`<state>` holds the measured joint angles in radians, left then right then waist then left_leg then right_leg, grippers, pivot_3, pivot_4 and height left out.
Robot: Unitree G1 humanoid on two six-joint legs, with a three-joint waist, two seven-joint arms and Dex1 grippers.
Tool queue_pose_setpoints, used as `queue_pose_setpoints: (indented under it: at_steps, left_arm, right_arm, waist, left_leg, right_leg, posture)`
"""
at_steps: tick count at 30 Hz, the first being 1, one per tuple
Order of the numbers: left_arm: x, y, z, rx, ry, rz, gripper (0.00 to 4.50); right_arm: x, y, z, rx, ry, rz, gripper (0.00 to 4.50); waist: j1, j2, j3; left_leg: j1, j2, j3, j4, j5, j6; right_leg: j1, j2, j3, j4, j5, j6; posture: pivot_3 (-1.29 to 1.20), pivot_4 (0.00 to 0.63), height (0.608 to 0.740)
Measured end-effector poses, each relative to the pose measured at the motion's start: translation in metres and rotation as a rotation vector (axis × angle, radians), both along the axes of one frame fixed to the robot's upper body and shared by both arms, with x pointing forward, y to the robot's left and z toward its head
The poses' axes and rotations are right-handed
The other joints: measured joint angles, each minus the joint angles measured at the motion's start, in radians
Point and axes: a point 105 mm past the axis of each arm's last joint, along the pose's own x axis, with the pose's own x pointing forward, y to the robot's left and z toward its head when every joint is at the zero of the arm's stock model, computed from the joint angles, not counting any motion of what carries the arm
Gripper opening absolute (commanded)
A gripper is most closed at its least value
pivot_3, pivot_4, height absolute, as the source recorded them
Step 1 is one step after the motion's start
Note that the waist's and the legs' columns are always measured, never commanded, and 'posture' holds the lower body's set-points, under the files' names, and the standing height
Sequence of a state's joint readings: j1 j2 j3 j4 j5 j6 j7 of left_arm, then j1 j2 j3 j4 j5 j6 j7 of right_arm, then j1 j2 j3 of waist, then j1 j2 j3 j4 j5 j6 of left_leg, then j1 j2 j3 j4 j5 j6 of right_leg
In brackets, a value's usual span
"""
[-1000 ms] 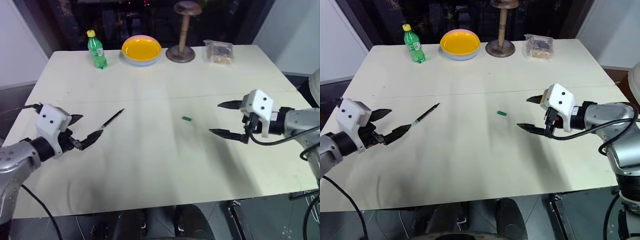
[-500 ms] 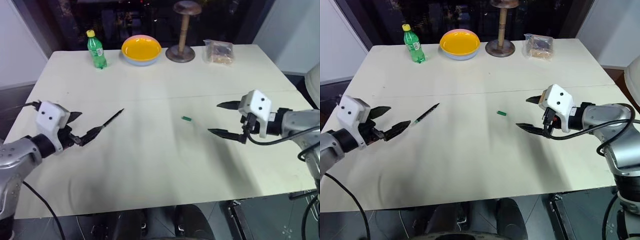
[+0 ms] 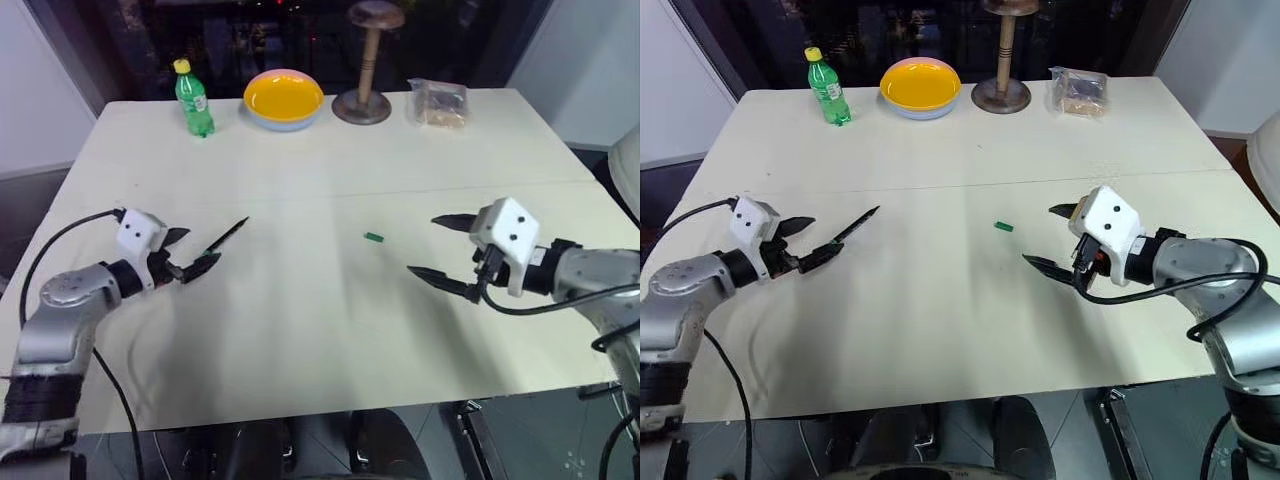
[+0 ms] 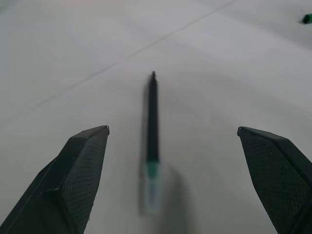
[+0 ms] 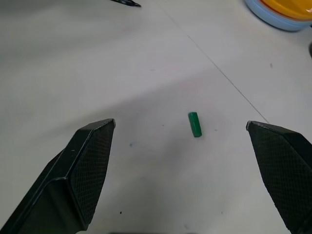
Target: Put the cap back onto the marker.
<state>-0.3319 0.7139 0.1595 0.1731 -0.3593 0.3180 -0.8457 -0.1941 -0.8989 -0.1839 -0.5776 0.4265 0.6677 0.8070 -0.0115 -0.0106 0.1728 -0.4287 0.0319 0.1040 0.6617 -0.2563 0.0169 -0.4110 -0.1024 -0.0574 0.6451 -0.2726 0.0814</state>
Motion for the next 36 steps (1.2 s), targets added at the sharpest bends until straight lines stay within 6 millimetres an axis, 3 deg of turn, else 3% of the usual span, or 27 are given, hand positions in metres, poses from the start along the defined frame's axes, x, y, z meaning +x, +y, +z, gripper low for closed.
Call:
queue_pose_setpoints:
  at_steps: [12, 26, 29, 31, 36]
  left_arm:
    - [0.029, -0.004, -0.037, 0.037, 0.083, -0.025, 4.41]
    - [0.041, -0.003, -0.039, 0.048, 0.068, -0.005, 4.41]
    - [0.042, -0.002, -0.039, 0.045, 0.073, -0.004, 3.54]
    - [0.042, -0.003, -0.04, 0.043, 0.076, -0.007, 2.68]
    - [0.044, -0.002, -0.039, 0.052, 0.082, -0.005, 0.05]
  right_arm:
    - [-0.014, -0.007, 0.002, 0.013, -0.008, -0.076, 4.5]
    - [-0.016, -0.01, 0.003, 0.013, -0.01, -0.095, 4.5]
    - [-0.015, -0.011, 0.004, 0.013, -0.016, -0.102, 4.5]
    - [-0.015, -0.011, 0.004, 0.014, -0.017, -0.106, 4.5]
    - [-0.015, -0.013, 0.006, 0.006, -0.024, -0.114, 4.5]
  waist:
    - [0.0, 0.0, 0.0]
    - [0.003, -0.001, 0.0]
    - [0.003, -0.001, 0.0]
    - [0.002, -0.001, 0.0]
    - [0.001, -0.001, 0.0]
  left_leg:
    - [0.0, 0.0, 0.0, 0.0, 0.001, 0.003]
    - [0.001, 0.0, 0.0, 0.001, 0.002, 0.004]
    - [0.001, 0.0, 0.0, 0.001, 0.002, 0.004]
    - [0.002, 0.0, 0.0, 0.001, 0.002, 0.004]
    - [0.002, 0.0, 0.0, 0.001, 0.002, 0.004]
  right_leg:
    - [0.0, 0.0, -0.001, 0.0, 0.0, 0.001]
    - [0.002, 0.001, -0.003, 0.001, 0.001, 0.001]
    - [0.002, 0.001, -0.003, 0.001, 0.001, 0.001]
    - [0.002, 0.001, -0.003, 0.001, 0.001, 0.001]
    - [0.002, 0.002, -0.003, 0.001, 0.001, 0.002]
  posture:
    - [0.0, 0.15, 0.74]
    - [0.0, 0.15, 0.74]
    - [0.0, 0.15, 0.74]
    - [0.0, 0.15, 0.74]
    - [0.0, 0.15, 0.74]
